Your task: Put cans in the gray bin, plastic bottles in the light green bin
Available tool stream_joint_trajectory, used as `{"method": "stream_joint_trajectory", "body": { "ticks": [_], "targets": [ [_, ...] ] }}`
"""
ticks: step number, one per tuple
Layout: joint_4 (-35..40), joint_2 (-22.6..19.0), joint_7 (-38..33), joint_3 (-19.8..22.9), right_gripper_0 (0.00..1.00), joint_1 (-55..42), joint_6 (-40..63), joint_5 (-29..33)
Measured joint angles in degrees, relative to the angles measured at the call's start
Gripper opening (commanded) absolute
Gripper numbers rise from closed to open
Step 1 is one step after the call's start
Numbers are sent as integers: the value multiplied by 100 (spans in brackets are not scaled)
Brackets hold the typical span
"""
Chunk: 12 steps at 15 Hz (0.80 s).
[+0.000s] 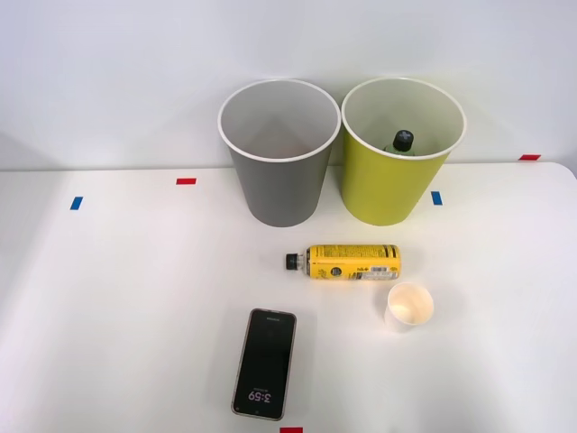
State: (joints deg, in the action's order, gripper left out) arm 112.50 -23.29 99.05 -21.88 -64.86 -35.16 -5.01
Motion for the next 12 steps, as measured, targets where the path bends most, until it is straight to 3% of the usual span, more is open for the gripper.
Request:
{"method": "stream_joint_trajectory", "body": {
  "ticks": [12],
  "targets": [
    [-107,-19,69,88,100,236,-2,78]
  ]
}}
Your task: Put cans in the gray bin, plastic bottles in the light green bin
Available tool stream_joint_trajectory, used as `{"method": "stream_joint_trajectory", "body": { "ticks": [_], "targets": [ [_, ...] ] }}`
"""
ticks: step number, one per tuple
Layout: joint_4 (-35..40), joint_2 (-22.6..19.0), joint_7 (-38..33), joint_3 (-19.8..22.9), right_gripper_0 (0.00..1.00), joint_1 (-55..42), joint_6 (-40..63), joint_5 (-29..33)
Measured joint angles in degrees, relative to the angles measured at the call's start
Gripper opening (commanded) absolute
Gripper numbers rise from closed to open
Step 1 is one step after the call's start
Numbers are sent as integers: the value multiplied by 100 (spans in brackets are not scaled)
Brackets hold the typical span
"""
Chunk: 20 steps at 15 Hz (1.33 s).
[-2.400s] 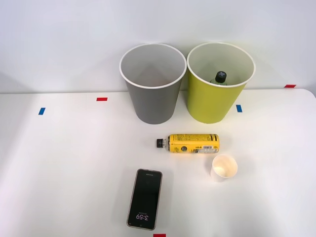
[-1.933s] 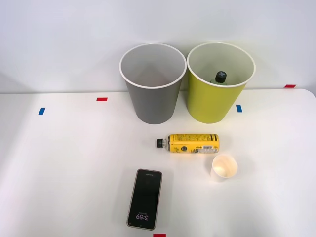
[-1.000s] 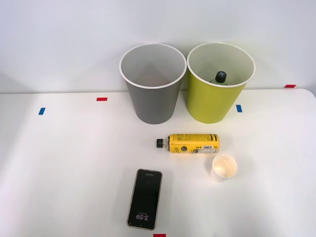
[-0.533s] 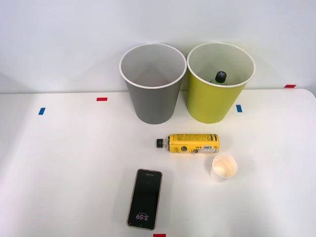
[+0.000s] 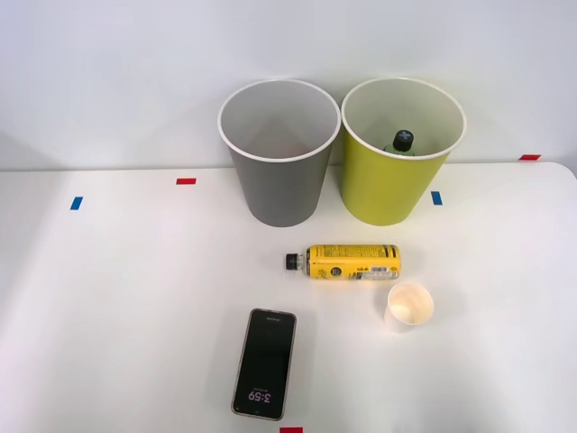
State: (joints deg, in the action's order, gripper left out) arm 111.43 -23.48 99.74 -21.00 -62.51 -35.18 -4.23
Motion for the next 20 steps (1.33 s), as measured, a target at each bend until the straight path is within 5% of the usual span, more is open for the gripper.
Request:
{"method": "stream_joint_trajectory", "body": {
  "ticks": [8,12,18,20],
  "targets": [
    [2500,-802,-92,384,100,287,3482,-224],
    [3497,-1193,-684,642,100,829,5411,-274],
    [3826,-2030,-1729,539,100,3116,8525,-155],
    [3847,-2338,-1831,531,100,3910,8985,-744]
  ]
}}
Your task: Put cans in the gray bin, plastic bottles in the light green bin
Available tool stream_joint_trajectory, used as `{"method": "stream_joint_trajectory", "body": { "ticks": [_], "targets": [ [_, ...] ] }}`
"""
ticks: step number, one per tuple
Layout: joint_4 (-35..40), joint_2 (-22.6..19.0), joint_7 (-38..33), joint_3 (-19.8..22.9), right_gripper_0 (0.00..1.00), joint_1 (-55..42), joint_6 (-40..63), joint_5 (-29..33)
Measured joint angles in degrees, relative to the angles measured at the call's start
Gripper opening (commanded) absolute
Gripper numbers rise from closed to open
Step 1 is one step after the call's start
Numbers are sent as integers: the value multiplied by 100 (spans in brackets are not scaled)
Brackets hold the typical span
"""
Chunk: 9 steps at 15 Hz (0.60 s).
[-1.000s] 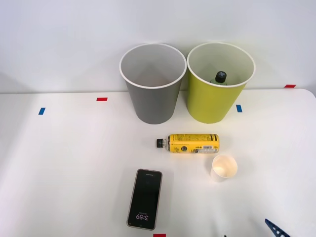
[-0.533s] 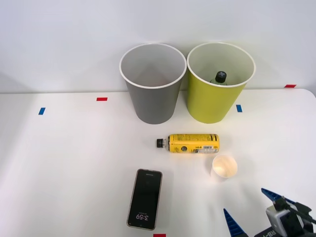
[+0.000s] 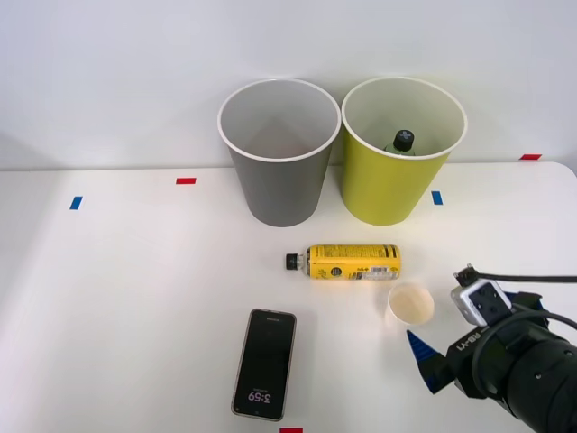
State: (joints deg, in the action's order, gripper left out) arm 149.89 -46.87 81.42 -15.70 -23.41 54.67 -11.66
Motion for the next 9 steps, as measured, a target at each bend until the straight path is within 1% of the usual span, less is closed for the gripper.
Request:
{"method": "stream_joint_trajectory", "body": {
  "ticks": [1,3,5,7,9],
  "targets": [
    [6,-136,-10,23,100,288,93,-271],
    [10,-297,104,44,100,567,145,-583],
    [10,-395,638,41,100,697,150,-754],
    [11,-452,1344,-6,100,885,152,-851],
    [11,-462,2051,-155,100,1173,154,-918]
  ]
}}
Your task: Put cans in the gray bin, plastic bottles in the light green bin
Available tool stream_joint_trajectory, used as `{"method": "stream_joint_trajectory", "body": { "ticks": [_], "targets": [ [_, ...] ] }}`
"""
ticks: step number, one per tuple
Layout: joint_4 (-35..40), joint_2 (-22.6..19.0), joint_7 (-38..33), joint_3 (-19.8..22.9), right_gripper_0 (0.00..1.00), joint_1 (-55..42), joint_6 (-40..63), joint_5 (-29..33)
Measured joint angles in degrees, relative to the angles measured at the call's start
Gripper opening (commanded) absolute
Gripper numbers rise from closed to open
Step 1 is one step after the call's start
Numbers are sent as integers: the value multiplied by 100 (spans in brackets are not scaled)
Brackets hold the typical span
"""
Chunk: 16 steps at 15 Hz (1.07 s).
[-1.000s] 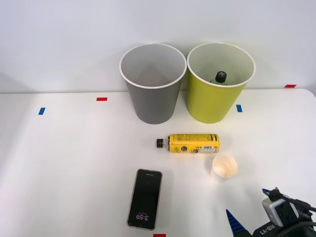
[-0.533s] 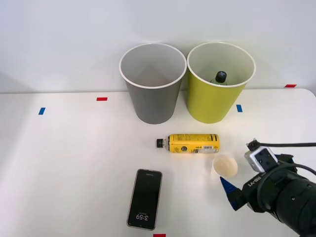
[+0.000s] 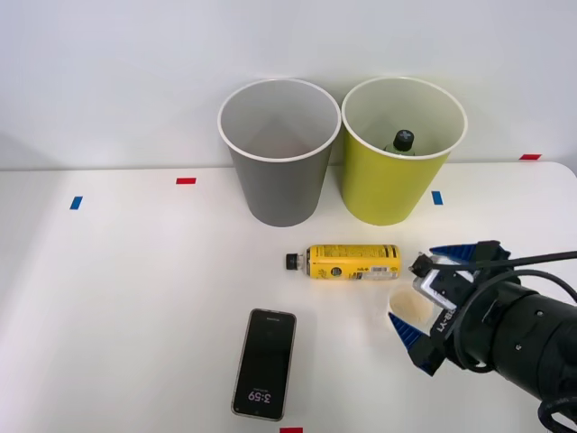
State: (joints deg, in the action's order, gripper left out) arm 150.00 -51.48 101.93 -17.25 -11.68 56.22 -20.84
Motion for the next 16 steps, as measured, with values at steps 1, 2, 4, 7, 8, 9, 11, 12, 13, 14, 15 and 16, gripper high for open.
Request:
{"method": "stream_joint_trajectory", "body": {
  "ticks": [1,2,4,7,8,9,11,12,13,14,15,16],
  "targets": [
    [0,11,308,-130,100,233,1,-10],
    [0,45,562,-316,100,489,1,-19],
    [1,96,1003,-623,100,1002,30,-21],
    [0,135,1172,-997,100,1763,1001,-25],
    [0,148,1171,-1162,100,2153,1429,-26],
    [0,167,1159,-1372,100,2534,1811,-30],
    [-72,252,1110,-1754,100,3062,2347,-34],
    [-166,317,1072,-1913,100,3281,2538,-35],
    [-300,378,1032,-2059,100,3514,2687,-35],
    [-458,428,985,-2206,100,3733,2808,-35],
    [-591,467,927,-2315,100,3871,2888,-35],
    [-721,508,841,-2375,100,3954,2912,-40]
  ]
}}
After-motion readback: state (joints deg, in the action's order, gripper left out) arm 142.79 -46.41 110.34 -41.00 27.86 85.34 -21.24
